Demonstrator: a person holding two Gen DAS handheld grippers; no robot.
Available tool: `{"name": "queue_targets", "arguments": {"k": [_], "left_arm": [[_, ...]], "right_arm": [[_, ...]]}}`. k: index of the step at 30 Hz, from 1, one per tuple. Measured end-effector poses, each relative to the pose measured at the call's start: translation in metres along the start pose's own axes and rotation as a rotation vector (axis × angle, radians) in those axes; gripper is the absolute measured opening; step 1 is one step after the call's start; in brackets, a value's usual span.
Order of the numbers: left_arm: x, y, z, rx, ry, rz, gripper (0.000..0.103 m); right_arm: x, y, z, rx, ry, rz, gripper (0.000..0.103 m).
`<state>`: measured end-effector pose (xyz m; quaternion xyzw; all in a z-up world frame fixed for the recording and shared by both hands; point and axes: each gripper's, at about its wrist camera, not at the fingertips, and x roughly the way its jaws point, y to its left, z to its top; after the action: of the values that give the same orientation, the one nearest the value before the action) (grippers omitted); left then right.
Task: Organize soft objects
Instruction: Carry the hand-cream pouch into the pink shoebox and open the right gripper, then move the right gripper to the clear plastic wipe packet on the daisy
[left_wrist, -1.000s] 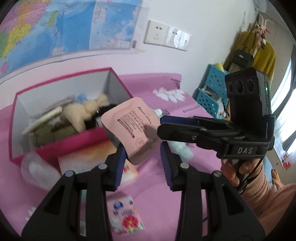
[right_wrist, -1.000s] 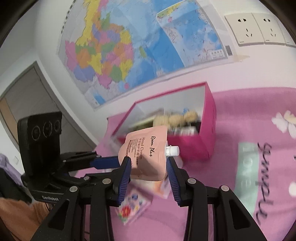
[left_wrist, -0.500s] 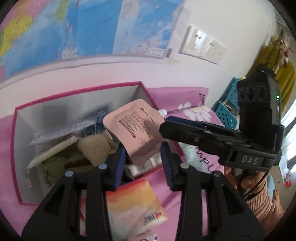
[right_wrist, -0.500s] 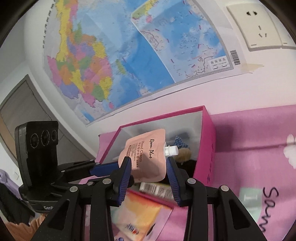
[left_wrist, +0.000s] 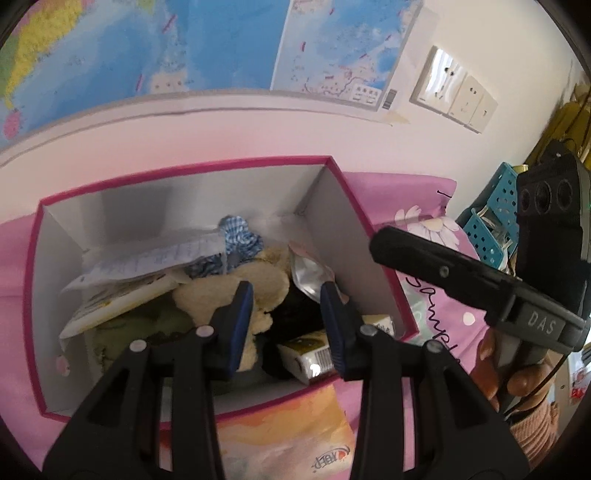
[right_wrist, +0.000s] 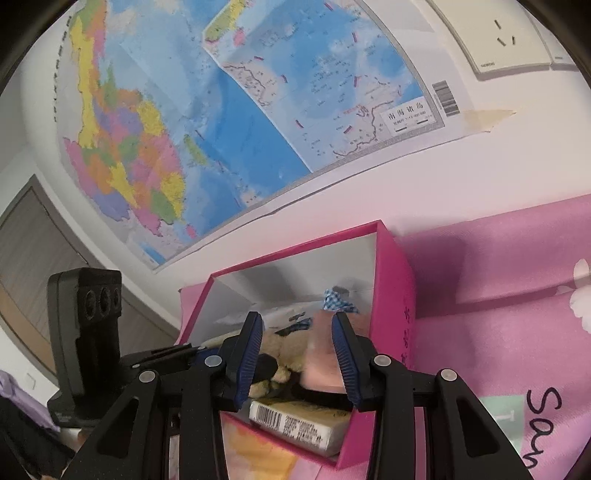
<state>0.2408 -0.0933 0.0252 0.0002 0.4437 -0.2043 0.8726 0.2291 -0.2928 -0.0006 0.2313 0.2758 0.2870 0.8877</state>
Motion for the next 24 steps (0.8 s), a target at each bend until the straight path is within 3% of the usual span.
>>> {"name": "queue_targets", "arguments": {"k": [8, 15, 24], "left_arm": [[-0.043, -0.020, -0.023, 0.091, -0.110, -0.002, 0.047], [-0.092, -0.019, -0.070, 0.137, -0.184, -0.051, 0.053], [-0.110, 0.013, -0.143, 0.072, -0.125, 0.005, 0.053]], "right_arm": [[-0.021, 0.024, -0.020, -0.090, 0.016, 0.026, 0.041], [-0.052, 0.053, -0.054, -0.179, 0.029, 0.089, 0.041], [-0.062, 0.077, -0.116, -0.246, 0.143, 0.149, 0.042]]}}
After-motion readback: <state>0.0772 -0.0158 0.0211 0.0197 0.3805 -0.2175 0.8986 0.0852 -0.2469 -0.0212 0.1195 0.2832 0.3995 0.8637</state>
